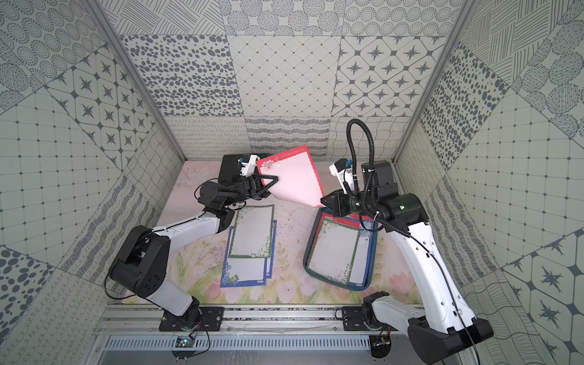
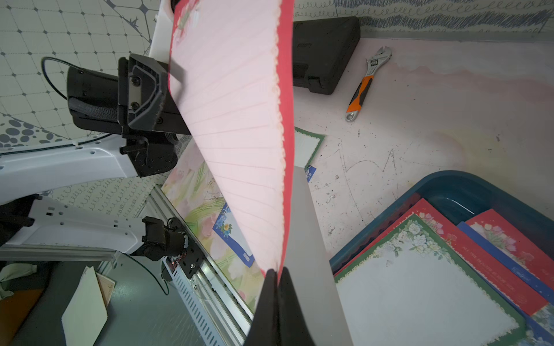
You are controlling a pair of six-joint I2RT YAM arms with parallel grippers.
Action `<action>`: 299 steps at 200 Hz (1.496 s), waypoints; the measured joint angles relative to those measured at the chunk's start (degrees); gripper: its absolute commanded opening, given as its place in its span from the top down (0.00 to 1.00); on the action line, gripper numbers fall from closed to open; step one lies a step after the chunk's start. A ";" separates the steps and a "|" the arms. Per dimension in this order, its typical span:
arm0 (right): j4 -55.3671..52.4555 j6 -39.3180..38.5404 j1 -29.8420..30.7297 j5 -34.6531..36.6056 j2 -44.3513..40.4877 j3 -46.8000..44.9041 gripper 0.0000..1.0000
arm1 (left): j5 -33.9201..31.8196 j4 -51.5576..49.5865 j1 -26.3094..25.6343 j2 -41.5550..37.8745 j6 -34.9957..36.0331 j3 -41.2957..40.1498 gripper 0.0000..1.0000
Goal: Take out the stationery paper from the storage box
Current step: Place the stationery paper at the center of the board.
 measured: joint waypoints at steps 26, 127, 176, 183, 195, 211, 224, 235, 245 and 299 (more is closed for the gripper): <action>3.78 4.17 -1.03 -2.05 -0.11 -3.54 1.00 | -1.20 0.04 0.37 0.04 0.61 -0.48 0.66; 12.85 14.95 -1.86 -9.33 -1.01 -11.02 0.89 | -5.20 -2.73 1.90 -1.14 4.72 -1.11 0.99; 14.32 15.02 -1.90 -11.37 -4.24 -12.76 0.31 | -5.27 -9.07 1.92 -4.55 8.52 -0.87 1.00; 14.67 14.60 -1.90 -11.21 -4.96 -13.14 0.27 | -5.20 -10.82 1.92 -5.29 9.38 -0.66 1.00; 15.13 13.92 -1.90 -10.54 -6.54 -13.81 0.22 | -5.03 -14.38 1.95 -6.60 11.02 0.11 1.00; 15.89 13.09 -1.90 -9.29 -8.74 -14.43 0.17 | -4.83 -22.36 1.97 -8.81 14.73 2.16 1.00; 16.90 12.63 -1.90 -8.31 -10.64 -14.88 0.16 | -4.74 -30.03 1.99 -10.54 18.38 4.28 1.00; 17.79 12.28 -1.90 -7.65 -12.00 -15.26 0.15 | -4.81 -37.42 2.01 -12.11 22.14 6.16 1.00; 18.78 12.15 -1.90 -7.39 -13.00 -15.61 0.15 | -4.92 -43.95 2.03 -13.49 25.42 7.50 1.00; 21.68 12.07 -1.90 -6.45 -13.38 -17.46 0.15 | -4.81 -71.80 2.99 -17.97 37.33 7.52 1.00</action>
